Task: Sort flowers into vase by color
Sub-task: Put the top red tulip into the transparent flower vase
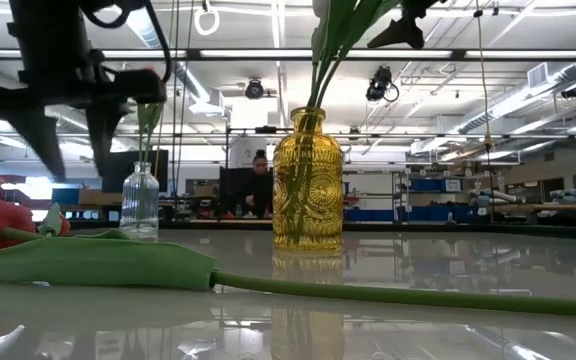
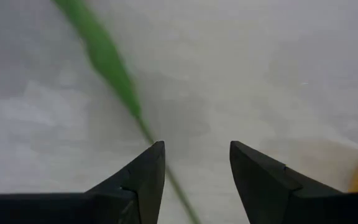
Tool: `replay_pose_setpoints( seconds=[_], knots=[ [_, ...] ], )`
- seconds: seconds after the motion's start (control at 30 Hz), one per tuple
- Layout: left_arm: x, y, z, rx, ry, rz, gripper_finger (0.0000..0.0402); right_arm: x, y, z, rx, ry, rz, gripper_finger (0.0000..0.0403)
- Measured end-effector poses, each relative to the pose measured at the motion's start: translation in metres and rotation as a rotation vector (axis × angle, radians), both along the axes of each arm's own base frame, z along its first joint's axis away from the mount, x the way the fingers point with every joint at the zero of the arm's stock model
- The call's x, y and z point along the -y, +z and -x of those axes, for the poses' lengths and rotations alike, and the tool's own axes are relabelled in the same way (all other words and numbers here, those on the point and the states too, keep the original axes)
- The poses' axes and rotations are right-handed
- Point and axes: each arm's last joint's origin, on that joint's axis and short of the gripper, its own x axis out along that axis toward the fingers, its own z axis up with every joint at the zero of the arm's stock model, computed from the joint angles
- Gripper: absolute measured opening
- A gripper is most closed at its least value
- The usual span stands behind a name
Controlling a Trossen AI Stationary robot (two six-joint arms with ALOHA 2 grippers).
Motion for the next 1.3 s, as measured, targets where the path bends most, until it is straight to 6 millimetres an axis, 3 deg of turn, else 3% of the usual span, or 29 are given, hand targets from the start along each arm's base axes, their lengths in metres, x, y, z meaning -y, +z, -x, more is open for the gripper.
replay_pose_setpoints(
  seconds=[0.37, 0.6, 0.8, 0.9, 1.13, 1.3],
  knots=[
    [-0.002, -0.020, 0.007, -0.248, 0.022, -0.021, 0.0185, 0.000, 0.000, 0.000, -0.009, 0.022, 0.024, 0.0284],
    [-0.011, -0.060, 0.008, -0.098, 0.070, 0.081, 0.0185, 0.000, 0.000, 0.000, -0.012, 0.030, 0.039, 0.0284],
    [-0.021, -0.067, 0.010, -0.095, 0.107, 0.101, 0.0180, 0.001, -0.001, 0.002, -0.030, 0.043, 0.056, 0.0284],
    [-0.022, -0.067, 0.011, -0.105, 0.105, 0.101, 0.0153, 0.002, -0.002, 0.003, -0.040, 0.046, 0.061, 0.0284],
    [-0.023, -0.068, 0.011, -0.109, 0.095, 0.098, 0.0026, 0.004, -0.001, 0.004, -0.029, 0.042, 0.065, 0.0284],
    [-0.023, -0.065, 0.010, -0.081, 0.093, 0.098, 0.0009, 0.005, 0.001, 0.002, -0.007, 0.044, 0.089, 0.0284]
  ],
)
